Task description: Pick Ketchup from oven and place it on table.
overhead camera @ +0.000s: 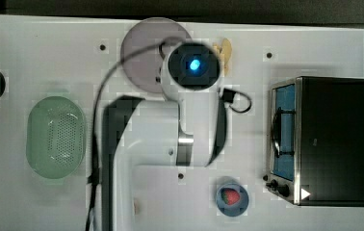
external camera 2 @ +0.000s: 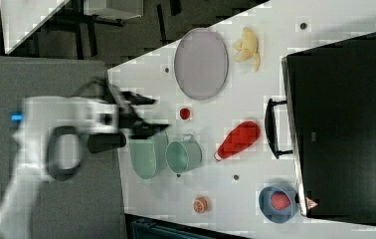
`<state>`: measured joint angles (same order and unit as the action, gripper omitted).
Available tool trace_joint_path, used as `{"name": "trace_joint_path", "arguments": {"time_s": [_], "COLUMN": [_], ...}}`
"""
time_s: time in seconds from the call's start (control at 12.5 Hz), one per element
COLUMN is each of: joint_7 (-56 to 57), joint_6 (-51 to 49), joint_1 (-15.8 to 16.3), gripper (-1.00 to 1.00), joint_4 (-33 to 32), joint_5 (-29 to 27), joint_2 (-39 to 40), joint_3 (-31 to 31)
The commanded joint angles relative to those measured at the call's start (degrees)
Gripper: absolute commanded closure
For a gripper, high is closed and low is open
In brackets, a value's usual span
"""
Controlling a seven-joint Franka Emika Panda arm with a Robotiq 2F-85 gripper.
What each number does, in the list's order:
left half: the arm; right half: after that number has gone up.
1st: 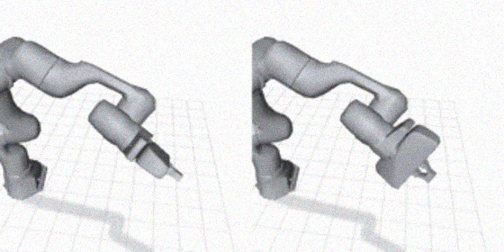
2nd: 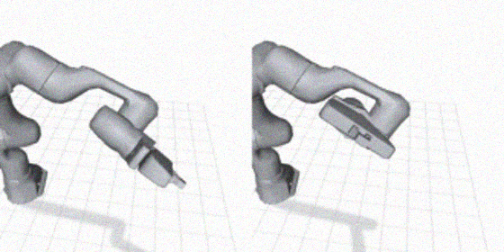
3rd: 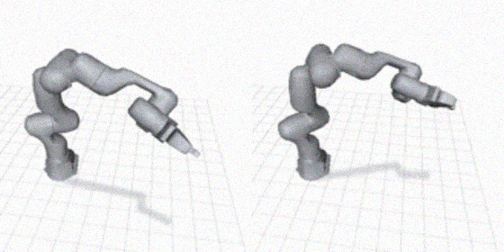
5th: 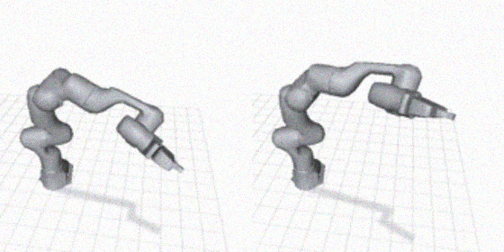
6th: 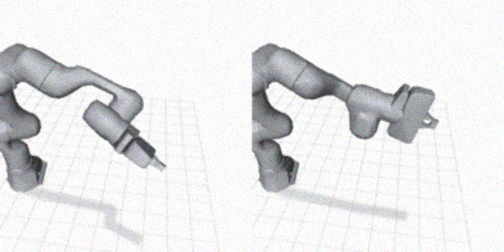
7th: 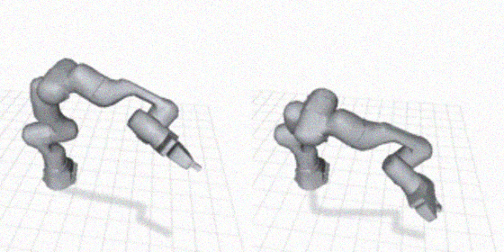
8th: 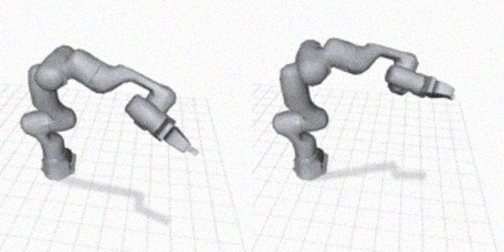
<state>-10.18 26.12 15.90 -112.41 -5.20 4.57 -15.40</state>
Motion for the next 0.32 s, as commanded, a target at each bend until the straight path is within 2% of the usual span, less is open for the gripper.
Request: {"name": "trace_joint_path", "arguments": {"time_s": [0.08,0.32], "joint_7": [-2.0,-2.0], "joint_6": [-11.2,-24.2], "joint_1": [-1.6,-1.7], "gripper": [-1.00,-1.00], "joint_4": [9.7,18.4], "joint_5": [1.3,3.2], "joint_2": [-2.8,-2.9], "joint_3": [-0.9,-1.1]}}
